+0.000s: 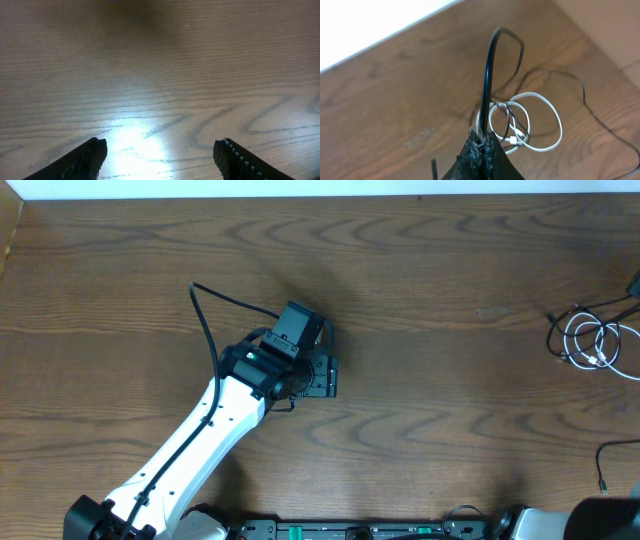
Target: Untangle cables
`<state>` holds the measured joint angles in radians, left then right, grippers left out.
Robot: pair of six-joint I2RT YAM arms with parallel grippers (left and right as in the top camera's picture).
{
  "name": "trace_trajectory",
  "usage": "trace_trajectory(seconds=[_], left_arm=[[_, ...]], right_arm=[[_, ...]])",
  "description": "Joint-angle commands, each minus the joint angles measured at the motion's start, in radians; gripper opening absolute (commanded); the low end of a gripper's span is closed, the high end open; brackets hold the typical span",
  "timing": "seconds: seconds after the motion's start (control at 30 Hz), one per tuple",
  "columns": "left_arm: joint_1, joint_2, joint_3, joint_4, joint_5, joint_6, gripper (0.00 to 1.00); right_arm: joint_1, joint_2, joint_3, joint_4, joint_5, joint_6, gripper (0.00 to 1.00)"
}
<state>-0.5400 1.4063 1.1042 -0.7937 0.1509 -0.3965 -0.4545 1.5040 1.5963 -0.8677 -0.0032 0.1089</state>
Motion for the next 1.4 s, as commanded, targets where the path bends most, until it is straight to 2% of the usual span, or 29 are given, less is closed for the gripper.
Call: trace_trajectory(seconds=[0.0, 0.3, 0.33, 0.37, 0.4, 0.43, 0.47, 0.53, 0.6, 0.73, 0.87, 1.13, 1.27, 1.37], left_arm=[[0.003, 0.011, 0.003, -0.009, -0.010, -0.009, 0.73], [0.003, 0.011, 0.003, -0.010, -0.010, -0.009, 0.73], [0.003, 0.011, 0.003, -0.010, -0.010, -0.009, 0.73], [0.003, 0.011, 0.003, -0.010, -0.010, -0.009, 0.73], [0.003, 0.011, 0.003, -0.010, -0.010, -0.009, 0.73], [0.003, 0.011, 0.003, -0.010, -0.010, -0.009, 0.73], [0.003, 0.011, 0.003, -0.010, -0.010, -0.009, 0.73], [0.003, 0.011, 0.003, -0.009, -0.010, -0.009, 0.73], [0.003, 0.011, 0.003, -0.009, -0.010, -0.009, 0.73], [0.003, 0.011, 0.003, -0.009, -0.010, -0.009, 0.73], [0.003, 0.011, 0.003, 0.008, -0.009, -0.009, 0.73], [0.003, 0.011, 0.003, 0.089, -0.016, -0.004, 0.74], [0.015, 0.011, 0.003, 0.092, -0.193, 0.002, 0.75], [0.062, 0.011, 0.003, 0.087, -0.208, 0.002, 0.79]], right_arm=[[-0.023, 0.054, 0.016, -0.013, 0.039, -0.008, 0.01], [-0.078, 0.108, 0.015, -0.061, 0.217, 0.086, 0.03], [-0.087, 0.113, 0.015, -0.069, 0.222, 0.102, 0.11], [-0.097, 0.115, 0.015, -0.075, 0.219, 0.116, 0.24], [-0.105, 0.117, 0.013, -0.077, 0.209, 0.128, 0.40], [-0.113, 0.118, 0.011, -0.076, 0.173, 0.130, 0.62], [-0.116, 0.117, 0.011, -0.075, 0.133, 0.130, 0.72], [-0.116, 0.117, 0.011, -0.074, 0.050, 0.130, 0.82], [-0.114, 0.118, 0.011, -0.075, -0.058, 0.130, 0.86], [-0.100, 0.118, 0.011, -0.084, -0.279, 0.130, 0.88], [-0.053, 0.118, 0.011, -0.114, -0.383, 0.129, 0.90], [0.190, 0.118, -0.025, -0.161, -0.389, -0.036, 0.92], [0.334, 0.118, -0.114, -0.141, -0.281, -0.066, 0.98], [0.419, 0.119, -0.188, -0.115, -0.198, -0.066, 0.99]])
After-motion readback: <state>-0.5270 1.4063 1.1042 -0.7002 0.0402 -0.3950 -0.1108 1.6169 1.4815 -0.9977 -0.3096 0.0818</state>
